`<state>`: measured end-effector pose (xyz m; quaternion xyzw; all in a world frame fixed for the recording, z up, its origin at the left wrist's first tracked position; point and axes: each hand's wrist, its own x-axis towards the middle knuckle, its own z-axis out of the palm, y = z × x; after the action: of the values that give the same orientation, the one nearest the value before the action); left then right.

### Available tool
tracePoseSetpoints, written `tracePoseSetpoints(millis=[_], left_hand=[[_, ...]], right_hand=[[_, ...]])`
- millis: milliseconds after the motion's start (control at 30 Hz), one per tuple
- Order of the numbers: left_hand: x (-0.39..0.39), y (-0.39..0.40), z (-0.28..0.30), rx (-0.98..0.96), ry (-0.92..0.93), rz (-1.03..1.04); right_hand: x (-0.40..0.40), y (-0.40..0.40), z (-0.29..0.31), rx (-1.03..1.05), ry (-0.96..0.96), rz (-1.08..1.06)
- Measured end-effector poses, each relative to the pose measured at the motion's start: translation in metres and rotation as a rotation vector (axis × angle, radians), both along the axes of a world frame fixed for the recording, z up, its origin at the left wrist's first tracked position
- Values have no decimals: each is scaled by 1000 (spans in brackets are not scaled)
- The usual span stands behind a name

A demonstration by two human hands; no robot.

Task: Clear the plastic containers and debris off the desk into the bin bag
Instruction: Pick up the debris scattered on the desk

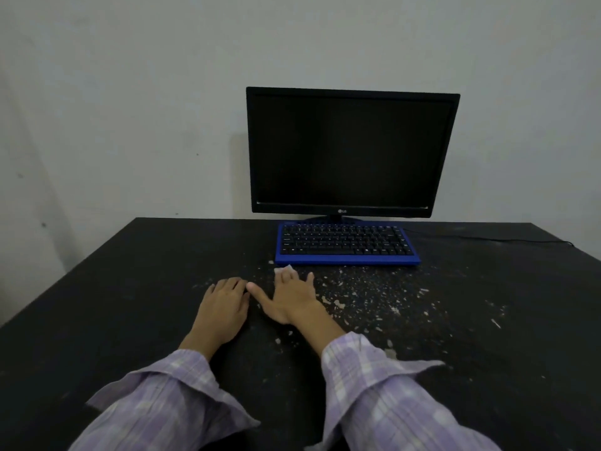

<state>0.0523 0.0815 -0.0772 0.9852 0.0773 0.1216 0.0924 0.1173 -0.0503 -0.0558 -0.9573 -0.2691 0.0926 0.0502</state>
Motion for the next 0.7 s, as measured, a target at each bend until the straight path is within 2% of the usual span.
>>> tracePoseSetpoints(millis=[167, 233, 300, 433, 567, 700], left_hand=[[-8, 3, 1, 16, 37, -30], [-16, 7, 2, 25, 40, -38], [-25, 10, 1, 23, 21, -53], [-39, 3, -4, -14, -49, -53], [-45, -14, -8, -30, -101, -54], [-50, -20, -10, -8, -126, -67]], right_hand=[[-17, -23, -4, 82, -25, 268], [-12, -51, -4, 80, -46, 248], [-2, -76, -4, 60, -52, 140], [-5, -87, -7, 47, -25, 52], [-46, -80, -6, 93, -36, 157], [-99, -88, -8, 137, 10, 360]])
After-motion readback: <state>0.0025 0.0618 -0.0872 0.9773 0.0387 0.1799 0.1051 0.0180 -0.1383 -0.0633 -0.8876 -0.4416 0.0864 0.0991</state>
